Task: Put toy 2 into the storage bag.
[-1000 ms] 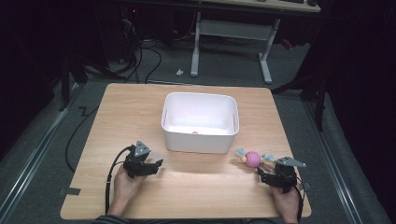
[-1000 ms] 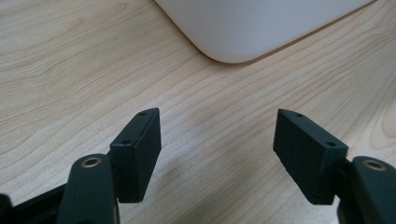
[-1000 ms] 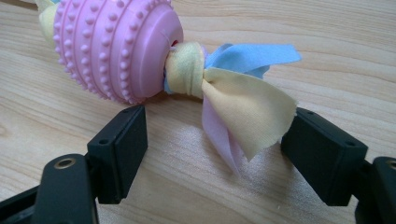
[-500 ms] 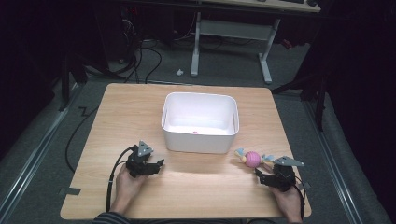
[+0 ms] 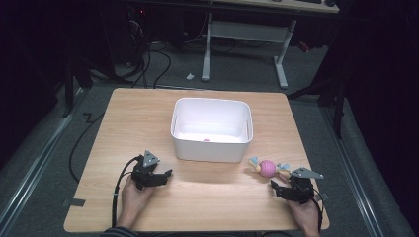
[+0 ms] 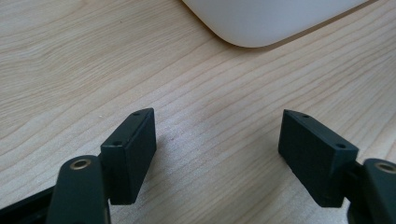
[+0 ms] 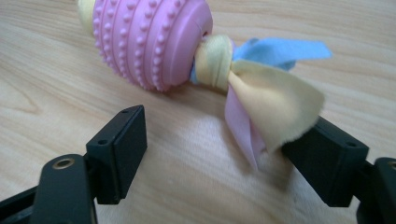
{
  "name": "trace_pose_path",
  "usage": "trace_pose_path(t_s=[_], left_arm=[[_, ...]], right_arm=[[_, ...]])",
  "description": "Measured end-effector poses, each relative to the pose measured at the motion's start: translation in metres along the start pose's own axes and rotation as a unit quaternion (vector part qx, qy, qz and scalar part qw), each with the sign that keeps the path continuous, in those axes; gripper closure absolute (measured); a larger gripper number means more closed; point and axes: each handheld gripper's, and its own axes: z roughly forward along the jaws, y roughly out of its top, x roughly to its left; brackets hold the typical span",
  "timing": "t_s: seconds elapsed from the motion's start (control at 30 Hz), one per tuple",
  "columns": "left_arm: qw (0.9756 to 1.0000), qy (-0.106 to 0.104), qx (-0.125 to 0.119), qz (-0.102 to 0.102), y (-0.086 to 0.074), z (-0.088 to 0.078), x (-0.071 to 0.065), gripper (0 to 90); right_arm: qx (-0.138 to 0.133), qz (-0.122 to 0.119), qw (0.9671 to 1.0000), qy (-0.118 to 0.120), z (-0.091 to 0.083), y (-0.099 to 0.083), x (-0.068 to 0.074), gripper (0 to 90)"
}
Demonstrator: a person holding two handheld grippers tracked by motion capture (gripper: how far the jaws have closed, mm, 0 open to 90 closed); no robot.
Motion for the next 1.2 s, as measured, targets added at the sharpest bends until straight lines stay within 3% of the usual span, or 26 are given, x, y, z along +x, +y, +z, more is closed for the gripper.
trace_pose_path(t_s=[0.4, 0.57, 0.83, 1.2], left_arm=[[1.0, 0.0, 0.0, 0.0, 0.0, 0.0, 0.0, 26.8], [1.0, 0.0, 0.0, 0.0, 0.0, 0.0, -0.001, 26.3], [1.0, 0.0, 0.0, 0.0, 0.0, 0.0, -0.001, 26.0], [1.0, 0.001, 0.0, 0.0, 0.0, 0.0, -0.001, 26.0]], right_arm=[[-0.025, 0.016, 0.9995, -0.01, -0.031, -0.017, 0.008, 25.6], [-0.035, 0.008, 0.9993, -0.009, -0.039, -0.017, 0.019, 27.1], [-0.046, -0.001, 0.9989, 0.005, -0.043, -0.002, 0.028, 28.1], [-0.054, -0.023, 0.9982, 0.013, -0.033, 0.028, 0.033, 28.8]])
